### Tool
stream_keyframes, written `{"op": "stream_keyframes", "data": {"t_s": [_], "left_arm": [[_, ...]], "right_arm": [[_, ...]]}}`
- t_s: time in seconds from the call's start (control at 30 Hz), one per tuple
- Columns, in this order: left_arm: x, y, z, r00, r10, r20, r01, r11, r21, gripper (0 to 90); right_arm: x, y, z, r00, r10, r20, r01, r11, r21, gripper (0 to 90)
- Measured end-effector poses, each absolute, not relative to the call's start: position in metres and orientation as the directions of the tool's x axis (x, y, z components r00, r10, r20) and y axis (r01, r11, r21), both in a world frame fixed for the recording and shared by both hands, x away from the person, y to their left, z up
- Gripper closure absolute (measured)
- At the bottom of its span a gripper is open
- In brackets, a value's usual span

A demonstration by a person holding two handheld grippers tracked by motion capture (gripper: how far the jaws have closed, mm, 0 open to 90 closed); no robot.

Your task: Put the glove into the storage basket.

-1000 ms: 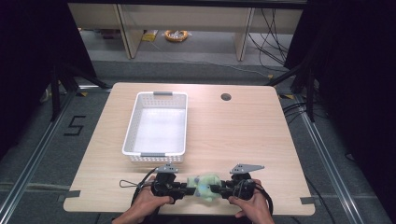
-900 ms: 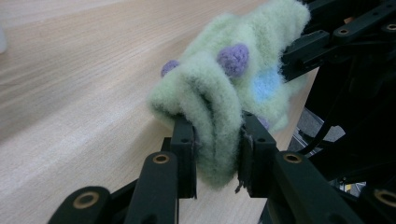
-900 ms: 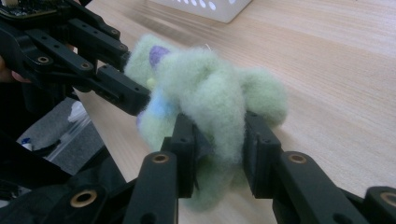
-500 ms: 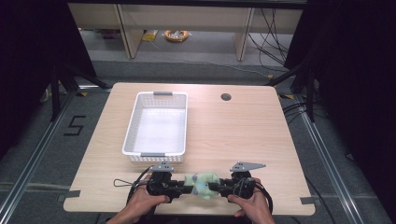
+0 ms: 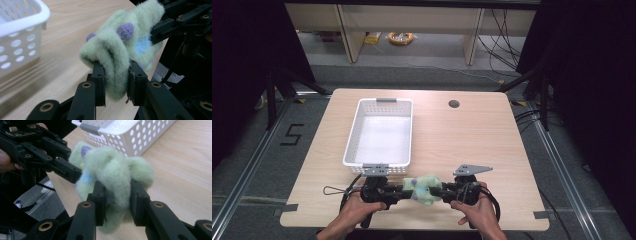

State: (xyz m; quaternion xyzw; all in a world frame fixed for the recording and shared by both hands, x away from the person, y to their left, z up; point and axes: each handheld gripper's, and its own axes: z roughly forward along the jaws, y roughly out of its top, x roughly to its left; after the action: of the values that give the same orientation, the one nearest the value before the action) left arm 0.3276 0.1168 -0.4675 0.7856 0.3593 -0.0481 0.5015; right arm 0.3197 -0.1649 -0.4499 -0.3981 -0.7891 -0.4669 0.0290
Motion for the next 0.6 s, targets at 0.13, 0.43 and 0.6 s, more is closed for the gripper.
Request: {"op": "stream_keyframes", "data": {"t_s": [0.13, 0.43, 0.6], "left_arm": [[0.331, 0.123, -0.46, 0.736, 0.533, -0.418, 0.605, -0.239, 0.76, 71.0], [0.34, 0.135, -0.439, 0.742, 0.543, -0.394, 0.585, -0.236, 0.776, 71.0], [0.347, 0.14, -0.427, 0.743, 0.548, -0.384, 0.578, -0.237, 0.781, 71.0]], "right_arm": [[0.327, -0.159, -0.445, -0.701, 0.595, 0.394, 0.634, 0.265, 0.727, 69.9], [0.338, -0.145, -0.422, -0.716, 0.585, 0.381, 0.618, 0.277, 0.736, 69.9], [0.348, -0.141, -0.413, -0.737, 0.582, 0.345, 0.583, 0.29, 0.759, 69.8]]}}
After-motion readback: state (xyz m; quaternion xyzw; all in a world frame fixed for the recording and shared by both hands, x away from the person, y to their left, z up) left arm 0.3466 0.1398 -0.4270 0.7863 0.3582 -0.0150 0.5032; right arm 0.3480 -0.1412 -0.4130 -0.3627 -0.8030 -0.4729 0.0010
